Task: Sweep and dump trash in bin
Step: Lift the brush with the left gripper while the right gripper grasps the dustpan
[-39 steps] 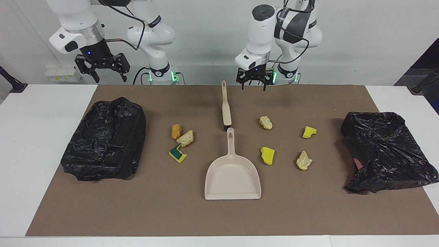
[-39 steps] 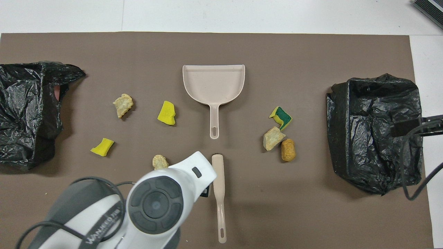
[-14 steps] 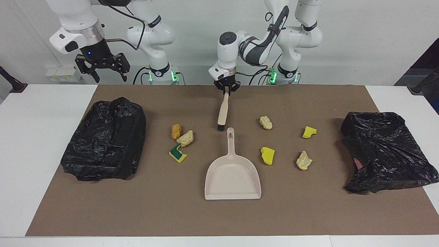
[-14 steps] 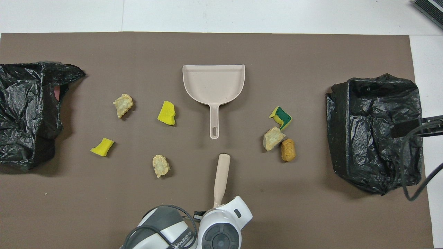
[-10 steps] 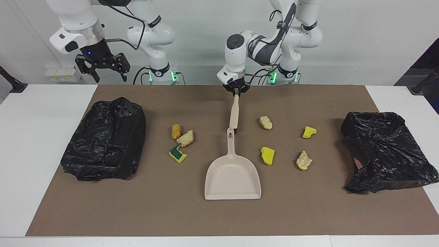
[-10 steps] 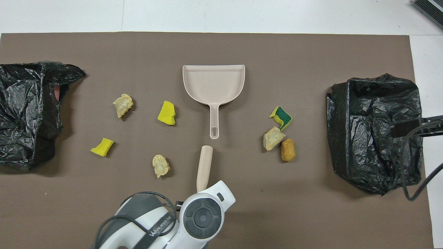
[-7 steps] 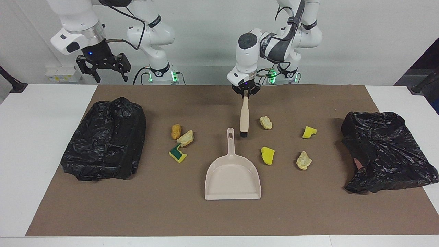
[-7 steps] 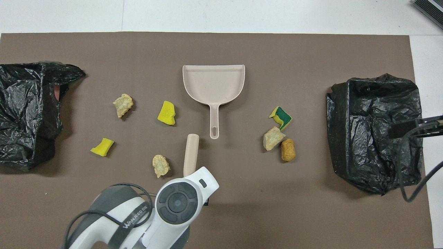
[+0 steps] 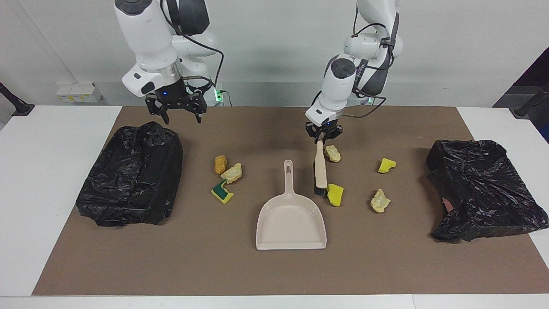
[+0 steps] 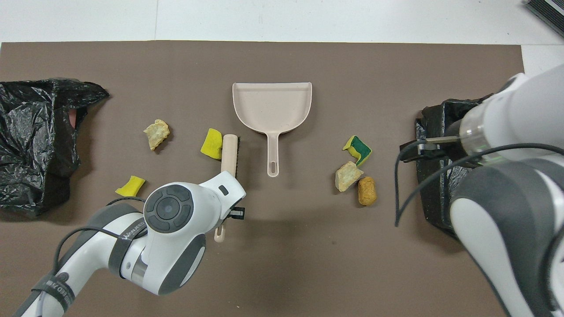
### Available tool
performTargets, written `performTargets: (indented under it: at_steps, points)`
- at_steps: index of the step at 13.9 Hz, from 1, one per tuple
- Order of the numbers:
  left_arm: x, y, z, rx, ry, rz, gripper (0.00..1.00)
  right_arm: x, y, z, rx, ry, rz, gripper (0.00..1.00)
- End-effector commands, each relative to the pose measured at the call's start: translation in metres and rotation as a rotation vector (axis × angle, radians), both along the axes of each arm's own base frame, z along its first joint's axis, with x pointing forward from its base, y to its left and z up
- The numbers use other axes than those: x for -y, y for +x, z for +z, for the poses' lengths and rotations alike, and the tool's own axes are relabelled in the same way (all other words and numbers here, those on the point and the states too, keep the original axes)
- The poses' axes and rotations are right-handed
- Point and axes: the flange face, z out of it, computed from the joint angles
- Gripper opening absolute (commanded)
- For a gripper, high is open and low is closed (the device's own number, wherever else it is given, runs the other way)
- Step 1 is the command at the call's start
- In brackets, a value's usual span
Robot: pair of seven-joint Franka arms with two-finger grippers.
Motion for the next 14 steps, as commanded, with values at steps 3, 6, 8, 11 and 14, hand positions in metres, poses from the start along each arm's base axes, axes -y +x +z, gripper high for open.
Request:
performTargets:
  at_steps: [3,6,8,11,14]
  points:
    - [-0.07,0.042,-0.004,-0.039,-0.002,0.027,0.0,-0.08,0.019,-0.055,0.013,0.04,-0.078,1.0]
    - [-0.117,0.061,0.003,-0.098,0.018,0.041,0.0,-0.102,0.018,-0.067,0.001,0.062,-0.052,1.0]
    - [-0.147,0.075,0.026,-0.118,0.017,0.05,0.0,-0.124,0.017,-0.081,-0.002,0.078,-0.056,1.0]
    - [-0.162,0.08,0.064,-0.151,0.018,0.032,0.0,-0.17,0.029,-0.109,-0.01,0.077,-0.122,1.0]
    - [-0.184,0.076,0.081,-0.15,0.013,0.016,0.0,-0.218,0.047,-0.138,0.044,0.052,-0.09,1.0]
